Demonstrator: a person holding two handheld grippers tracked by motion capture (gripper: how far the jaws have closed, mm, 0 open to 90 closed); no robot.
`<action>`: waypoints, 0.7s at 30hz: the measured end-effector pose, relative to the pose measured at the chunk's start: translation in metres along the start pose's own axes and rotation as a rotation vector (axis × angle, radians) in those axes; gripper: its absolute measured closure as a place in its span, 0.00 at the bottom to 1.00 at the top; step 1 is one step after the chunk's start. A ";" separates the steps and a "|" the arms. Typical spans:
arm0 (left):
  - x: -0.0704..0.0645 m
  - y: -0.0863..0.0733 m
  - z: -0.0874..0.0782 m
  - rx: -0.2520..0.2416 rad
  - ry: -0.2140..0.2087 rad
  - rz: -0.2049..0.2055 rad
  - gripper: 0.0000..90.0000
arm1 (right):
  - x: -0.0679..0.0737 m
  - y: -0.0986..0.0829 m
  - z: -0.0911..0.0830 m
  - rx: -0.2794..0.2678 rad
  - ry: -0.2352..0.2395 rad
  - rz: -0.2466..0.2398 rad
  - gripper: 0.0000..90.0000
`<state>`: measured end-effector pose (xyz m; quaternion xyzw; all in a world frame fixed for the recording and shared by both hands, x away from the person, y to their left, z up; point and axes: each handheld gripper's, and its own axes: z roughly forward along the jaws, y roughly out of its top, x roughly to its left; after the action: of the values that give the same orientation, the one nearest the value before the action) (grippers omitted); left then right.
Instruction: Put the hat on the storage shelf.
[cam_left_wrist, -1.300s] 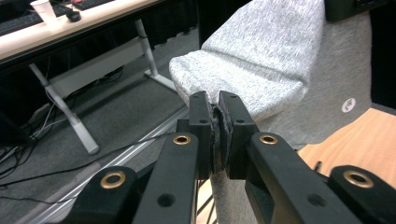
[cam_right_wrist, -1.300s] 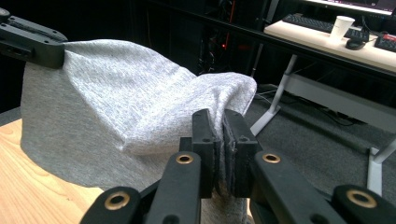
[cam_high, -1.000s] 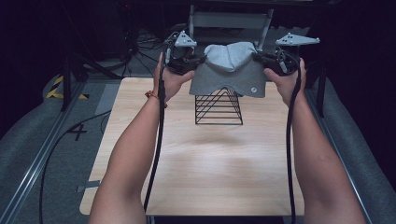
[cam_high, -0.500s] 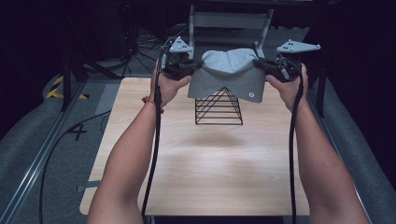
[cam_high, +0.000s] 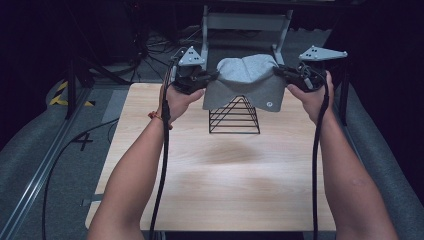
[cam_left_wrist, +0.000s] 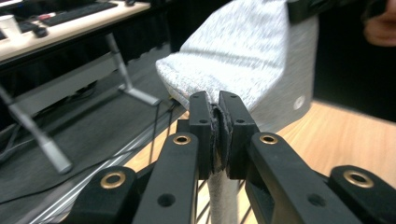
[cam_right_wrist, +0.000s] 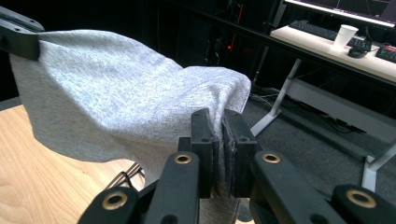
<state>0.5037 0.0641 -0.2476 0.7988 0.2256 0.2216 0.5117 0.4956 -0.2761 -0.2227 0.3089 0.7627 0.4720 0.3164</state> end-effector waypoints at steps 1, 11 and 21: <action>0.000 -0.002 0.002 0.015 0.006 0.009 0.94 | 0.002 -0.001 0.002 0.010 -0.001 -0.013 0.93; 0.010 -0.036 0.037 0.085 0.026 -0.034 0.94 | 0.005 -0.022 0.028 0.077 0.004 -0.018 0.92; 0.010 -0.067 0.055 0.108 -0.001 -0.087 0.93 | 0.001 -0.063 0.047 0.127 0.037 0.032 0.92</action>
<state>0.5351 0.0556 -0.3293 0.8148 0.2718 0.1862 0.4770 0.5202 -0.2739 -0.2975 0.3318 0.7919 0.4332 0.2743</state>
